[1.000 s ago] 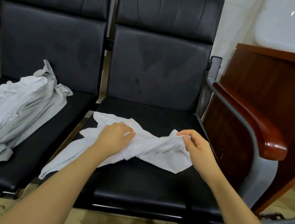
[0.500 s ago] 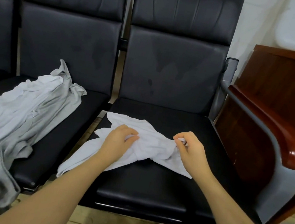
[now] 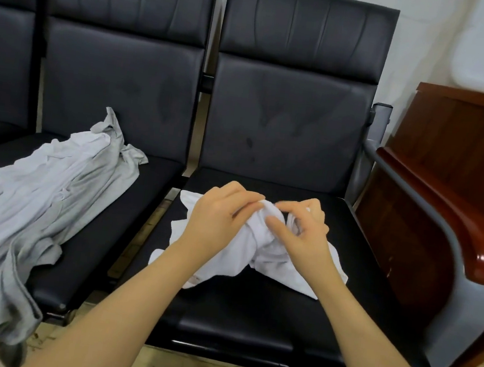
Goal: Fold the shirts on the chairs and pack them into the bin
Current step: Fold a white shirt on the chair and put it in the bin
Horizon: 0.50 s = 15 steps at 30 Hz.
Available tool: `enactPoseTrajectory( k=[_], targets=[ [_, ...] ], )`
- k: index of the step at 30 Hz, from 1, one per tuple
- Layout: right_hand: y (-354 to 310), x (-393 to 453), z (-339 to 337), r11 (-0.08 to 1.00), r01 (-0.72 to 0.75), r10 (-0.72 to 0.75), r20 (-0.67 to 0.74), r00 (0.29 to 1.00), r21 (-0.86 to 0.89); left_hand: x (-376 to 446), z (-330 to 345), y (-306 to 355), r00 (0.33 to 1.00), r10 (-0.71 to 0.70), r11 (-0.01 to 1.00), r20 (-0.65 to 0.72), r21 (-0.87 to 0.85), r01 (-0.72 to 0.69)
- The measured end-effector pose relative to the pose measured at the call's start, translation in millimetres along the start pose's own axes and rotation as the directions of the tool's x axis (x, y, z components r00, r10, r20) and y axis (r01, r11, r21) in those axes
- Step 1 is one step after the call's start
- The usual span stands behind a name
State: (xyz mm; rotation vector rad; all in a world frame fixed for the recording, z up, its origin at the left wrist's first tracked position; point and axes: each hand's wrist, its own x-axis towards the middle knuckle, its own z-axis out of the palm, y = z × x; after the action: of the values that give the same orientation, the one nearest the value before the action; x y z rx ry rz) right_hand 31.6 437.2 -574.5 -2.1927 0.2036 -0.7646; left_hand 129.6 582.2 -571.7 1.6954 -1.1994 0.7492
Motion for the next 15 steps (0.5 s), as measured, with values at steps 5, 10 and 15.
enactPoseTrajectory(
  k=[5,10,15],
  targets=[
    [-4.4,-2.6,-17.6,0.985,-0.054,0.072,-0.111,0.991,0.161,-7.2,1.0,0.2,0.935,-0.247,0.965,0.254,-0.024,0.262],
    [7.8,-16.1,-53.2,0.982,-0.146,0.142,0.046,0.989,0.119,-24.7,18.1,2.9,0.853,-0.355,0.911,0.384,-0.063,0.407],
    [22.9,-30.8,-77.1,0.963,-0.202,0.209,-0.020,0.978,0.177,-17.1,31.0,21.2,0.853,-0.422,0.839,0.307,-0.225,0.496]
  ],
)
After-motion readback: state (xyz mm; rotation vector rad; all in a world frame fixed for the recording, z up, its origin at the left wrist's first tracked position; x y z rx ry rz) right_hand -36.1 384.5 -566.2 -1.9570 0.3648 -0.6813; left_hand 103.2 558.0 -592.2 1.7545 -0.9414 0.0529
